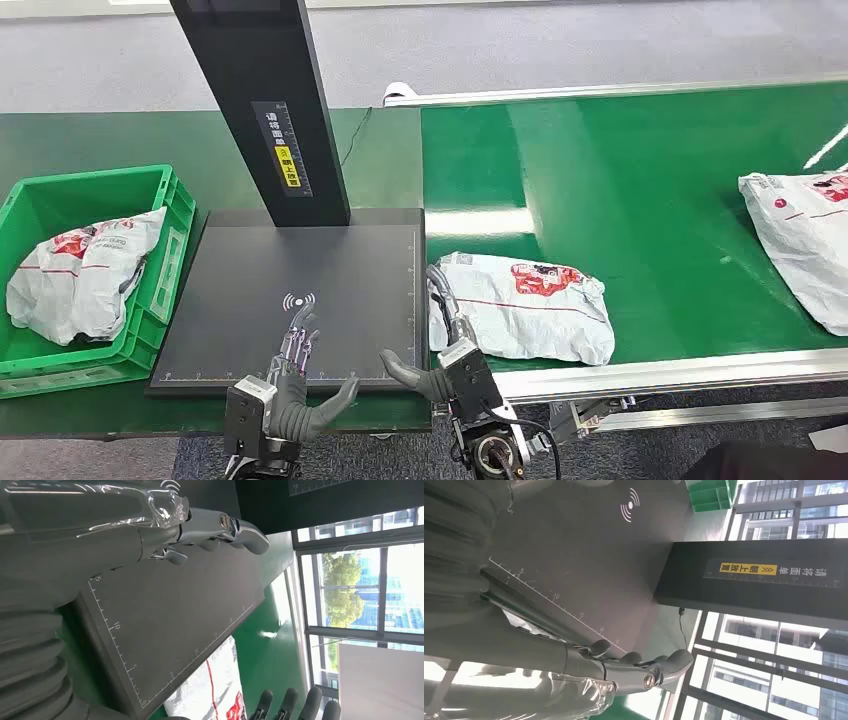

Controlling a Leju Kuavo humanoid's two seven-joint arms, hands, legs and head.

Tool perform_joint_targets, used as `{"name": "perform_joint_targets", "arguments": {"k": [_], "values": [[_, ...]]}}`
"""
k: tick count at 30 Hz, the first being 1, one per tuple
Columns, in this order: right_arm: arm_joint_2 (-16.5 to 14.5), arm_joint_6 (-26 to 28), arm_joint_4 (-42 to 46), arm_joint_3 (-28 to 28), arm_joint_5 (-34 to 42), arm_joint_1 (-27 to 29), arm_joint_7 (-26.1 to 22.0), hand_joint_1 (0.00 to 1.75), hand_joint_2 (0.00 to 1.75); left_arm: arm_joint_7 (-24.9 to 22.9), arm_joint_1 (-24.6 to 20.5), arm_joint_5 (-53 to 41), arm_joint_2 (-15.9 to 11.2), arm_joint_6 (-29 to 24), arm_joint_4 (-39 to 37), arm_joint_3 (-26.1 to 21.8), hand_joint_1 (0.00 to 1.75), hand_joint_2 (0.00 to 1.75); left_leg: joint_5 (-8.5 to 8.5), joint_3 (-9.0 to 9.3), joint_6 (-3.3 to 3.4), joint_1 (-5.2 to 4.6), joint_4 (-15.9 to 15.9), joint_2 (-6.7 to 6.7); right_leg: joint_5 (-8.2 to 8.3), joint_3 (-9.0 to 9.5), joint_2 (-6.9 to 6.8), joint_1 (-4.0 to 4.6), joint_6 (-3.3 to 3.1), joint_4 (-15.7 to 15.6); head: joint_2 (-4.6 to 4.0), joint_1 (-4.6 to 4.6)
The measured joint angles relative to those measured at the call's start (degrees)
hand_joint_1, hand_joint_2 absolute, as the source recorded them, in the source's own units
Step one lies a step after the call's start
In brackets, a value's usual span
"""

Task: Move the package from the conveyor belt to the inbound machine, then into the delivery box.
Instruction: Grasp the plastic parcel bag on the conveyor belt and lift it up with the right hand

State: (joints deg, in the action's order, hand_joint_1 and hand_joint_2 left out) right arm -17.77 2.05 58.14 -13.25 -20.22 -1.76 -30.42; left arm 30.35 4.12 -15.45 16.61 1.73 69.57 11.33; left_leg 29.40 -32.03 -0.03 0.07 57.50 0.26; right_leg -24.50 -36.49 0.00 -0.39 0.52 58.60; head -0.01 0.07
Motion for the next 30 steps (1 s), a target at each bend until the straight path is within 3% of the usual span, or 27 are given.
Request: {"name": "perform_joint_targets", "arguments": {"k": [4,9,14,20,23,30], "values": [[0.01,1.73,0.01,0.03,-1.52,0.0,0.58,0.0,1.75,0.0,-0.01,0.0,0.0,0.0,-0.02,0.01,0.0,1.75,0.0,0.0,0.0,0.0,0.0,0.0,0.0,0.0,0.0,0.0,0.0,0.0,-0.01,-0.01],[0.57,11.78,0.81,1.51,-10.46,-0.21,5.13,0.0,1.75,-0.01,0.0,0.0,0.0,-0.01,-0.02,0.0,0.0,1.75,-0.01,0.0,0.01,0.0,0.01,0.0,0.0,0.0,0.0,-0.01,0.0,0.0,-0.01,-0.02],[4.91,18.09,-1.61,8.79,-14.31,-4.58,8.84,0.0,1.75,0.05,-0.02,0.05,-0.01,0.0,-0.02,0.08,0.0,1.75,-0.04,0.03,0.09,-0.07,0.03,-0.01,0.04,0.05,-0.01,-0.12,0.06,-0.02,-0.01,-0.03],[15.05,14.18,-15.95,23.54,-10.02,-14.76,8.48,0.0,1.75,0.85,-0.27,0.93,-0.45,0.25,-0.31,0.49,0.0,1.75,-0.12,0.04,0.3,-0.34,0.06,-0.17,0.14,0.12,-0.17,-0.36,0.25,-0.03,-0.01,-0.04],[19.56,11.98,-21.77,29.75,-9.33,-18.7,10.5,0.0,1.75,1.29,-0.39,1.24,-0.68,0.36,-0.62,0.58,0.0,1.75,-0.17,-0.03,0.4,-0.41,0.06,-0.26,0.14,0.11,-0.32,-0.39,0.29,-0.02,-0.01,-0.02],[24.79,8.06,-30.6,35.29,-13.95,-24.41,17.76,0.0,1.75,1.32,-0.73,1.27,-0.89,0.54,-0.66,0.81,0.0,1.75,-0.16,-0.05,0.42,-0.4,0.05,-0.24,0.16,0.1,-0.29,-0.39,0.3,-0.01,-0.01,-0.05]]}}
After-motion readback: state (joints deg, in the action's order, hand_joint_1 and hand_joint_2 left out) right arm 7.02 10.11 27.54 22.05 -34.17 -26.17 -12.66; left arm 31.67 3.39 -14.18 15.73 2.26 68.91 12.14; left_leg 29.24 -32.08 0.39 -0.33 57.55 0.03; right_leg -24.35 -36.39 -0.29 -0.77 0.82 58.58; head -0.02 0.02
